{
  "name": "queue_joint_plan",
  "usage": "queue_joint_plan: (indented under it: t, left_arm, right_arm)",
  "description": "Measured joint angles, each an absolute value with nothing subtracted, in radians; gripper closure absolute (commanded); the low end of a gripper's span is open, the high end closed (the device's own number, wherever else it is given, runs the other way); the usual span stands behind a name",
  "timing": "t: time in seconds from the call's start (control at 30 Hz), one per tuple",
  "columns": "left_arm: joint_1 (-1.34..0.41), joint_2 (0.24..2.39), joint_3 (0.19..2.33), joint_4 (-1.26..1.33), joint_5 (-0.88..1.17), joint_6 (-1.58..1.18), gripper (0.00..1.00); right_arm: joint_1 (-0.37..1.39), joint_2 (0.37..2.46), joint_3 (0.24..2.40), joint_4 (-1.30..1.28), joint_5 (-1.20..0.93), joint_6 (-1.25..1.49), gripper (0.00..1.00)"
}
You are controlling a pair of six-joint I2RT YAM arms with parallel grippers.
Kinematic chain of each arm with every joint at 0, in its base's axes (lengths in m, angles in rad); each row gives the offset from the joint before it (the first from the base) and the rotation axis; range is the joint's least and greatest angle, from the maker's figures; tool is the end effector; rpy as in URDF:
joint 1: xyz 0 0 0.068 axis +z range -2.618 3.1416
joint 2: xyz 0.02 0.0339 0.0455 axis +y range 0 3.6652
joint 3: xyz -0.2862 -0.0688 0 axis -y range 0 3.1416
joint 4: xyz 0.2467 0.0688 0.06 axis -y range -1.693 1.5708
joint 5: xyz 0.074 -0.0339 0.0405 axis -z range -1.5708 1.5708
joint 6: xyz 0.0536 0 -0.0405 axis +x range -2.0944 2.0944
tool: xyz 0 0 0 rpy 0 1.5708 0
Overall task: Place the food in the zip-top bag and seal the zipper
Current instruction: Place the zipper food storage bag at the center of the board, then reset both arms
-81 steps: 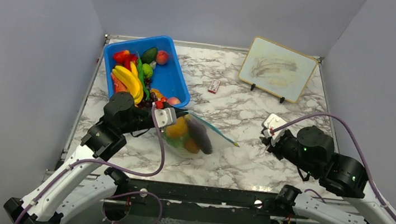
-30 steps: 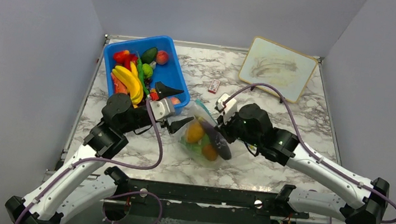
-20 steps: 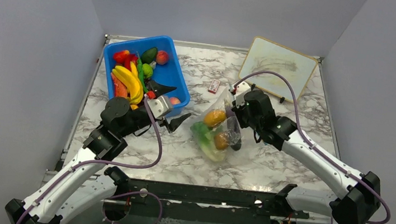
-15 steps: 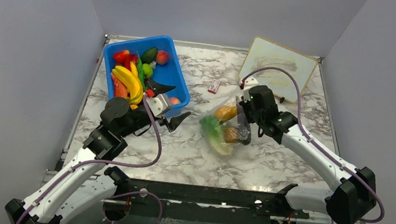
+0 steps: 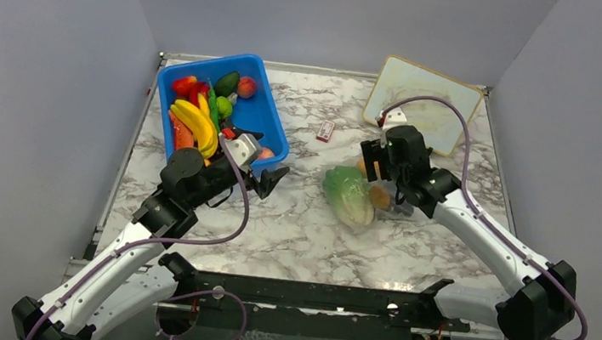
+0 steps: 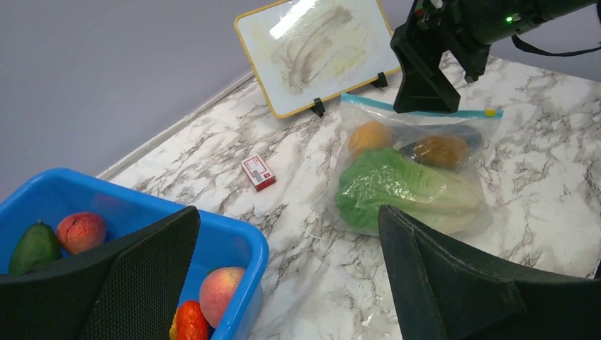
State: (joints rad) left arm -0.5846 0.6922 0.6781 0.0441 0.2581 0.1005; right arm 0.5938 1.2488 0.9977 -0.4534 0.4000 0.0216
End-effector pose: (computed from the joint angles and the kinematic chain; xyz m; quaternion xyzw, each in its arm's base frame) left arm 0.1367 -0.1069 0.3565 0.3190 0.6195 -0.2576 0.6694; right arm 0.2415 0.1379 0.3019 -0.1710 0.8769 -0.0473 0.4467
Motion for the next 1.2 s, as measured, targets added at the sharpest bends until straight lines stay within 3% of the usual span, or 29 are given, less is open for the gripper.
queue_joint_plan:
  t: [0.07,0.17,0.57,0.87,1.2]
  left_arm:
    - [-0.585,0.692,0.677,0.048,0.244,0.088,0.01]
    - [-0.585,0.694,0.677,0.052,0.203,0.058,0.01]
    - [-0.585,0.772,0.722,0.004,-0.105,-0.146,0.01]
    - [-0.585,0.780,0.775,-0.020,-0.128,-0.190,0.01]
    - [-0.585,0.779,0.776,-0.036,-0.124,-0.196,0.01]
  right_arm:
    - [0.594,1.227,0.998,-0.457,0.385,0.042,0.05]
    - [0.594,1.160,0.998,-0.455,0.336,0.078,0.00]
    - [0.594,0.904,0.969,-0.409,0.164,0.281,0.00]
    - [0.594,0.761,0.938,-0.387,0.036,0.371,0.00]
    - [0.594,0.718,0.919,-0.379,0.038,0.397,0.00]
